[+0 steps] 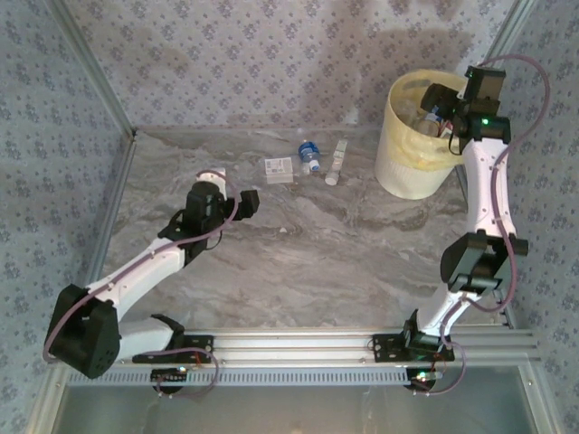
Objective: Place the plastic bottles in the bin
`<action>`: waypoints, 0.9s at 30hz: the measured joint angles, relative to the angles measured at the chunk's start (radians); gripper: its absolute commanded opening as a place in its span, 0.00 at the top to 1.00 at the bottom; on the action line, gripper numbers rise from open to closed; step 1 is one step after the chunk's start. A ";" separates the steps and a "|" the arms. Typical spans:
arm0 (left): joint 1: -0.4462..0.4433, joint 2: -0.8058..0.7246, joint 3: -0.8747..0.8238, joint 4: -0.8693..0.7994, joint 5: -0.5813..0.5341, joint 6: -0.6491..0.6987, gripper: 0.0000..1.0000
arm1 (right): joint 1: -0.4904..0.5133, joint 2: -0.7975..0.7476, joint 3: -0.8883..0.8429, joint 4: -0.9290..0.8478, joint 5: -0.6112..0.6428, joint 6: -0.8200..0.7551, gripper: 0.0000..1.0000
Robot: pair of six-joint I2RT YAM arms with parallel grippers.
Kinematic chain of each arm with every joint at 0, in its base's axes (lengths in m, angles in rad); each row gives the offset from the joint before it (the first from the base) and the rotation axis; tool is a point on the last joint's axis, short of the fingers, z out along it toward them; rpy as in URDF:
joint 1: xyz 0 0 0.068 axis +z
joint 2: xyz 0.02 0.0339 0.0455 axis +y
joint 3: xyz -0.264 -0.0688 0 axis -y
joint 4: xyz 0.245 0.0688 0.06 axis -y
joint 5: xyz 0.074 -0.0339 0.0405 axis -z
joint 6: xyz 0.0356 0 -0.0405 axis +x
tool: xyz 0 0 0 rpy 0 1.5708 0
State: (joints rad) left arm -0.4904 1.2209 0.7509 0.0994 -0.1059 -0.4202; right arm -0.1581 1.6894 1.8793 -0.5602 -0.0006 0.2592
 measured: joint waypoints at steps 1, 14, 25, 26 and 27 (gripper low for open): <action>0.001 0.011 0.015 -0.014 -0.001 -0.005 0.02 | 0.006 -0.035 -0.032 0.018 -0.009 0.004 0.00; 0.018 0.200 0.206 -0.189 -0.015 -0.087 0.02 | 0.159 -0.444 -0.500 0.347 -0.163 0.031 0.00; 0.020 0.374 0.394 -0.359 -0.018 -0.154 0.02 | 0.391 -0.426 -0.745 0.463 -0.150 -0.015 0.00; 0.020 0.382 0.395 -0.371 -0.018 -0.161 0.02 | 0.403 -0.394 -0.743 0.465 -0.136 -0.015 0.00; 0.020 0.386 0.395 -0.379 -0.018 -0.166 0.02 | 0.413 -0.358 -0.737 0.464 -0.119 -0.013 0.00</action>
State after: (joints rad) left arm -0.4702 1.6073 1.1461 -0.2794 -0.1242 -0.5865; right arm 0.2550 1.3315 1.1427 -0.0963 -0.1196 0.2459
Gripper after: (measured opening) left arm 0.979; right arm 0.999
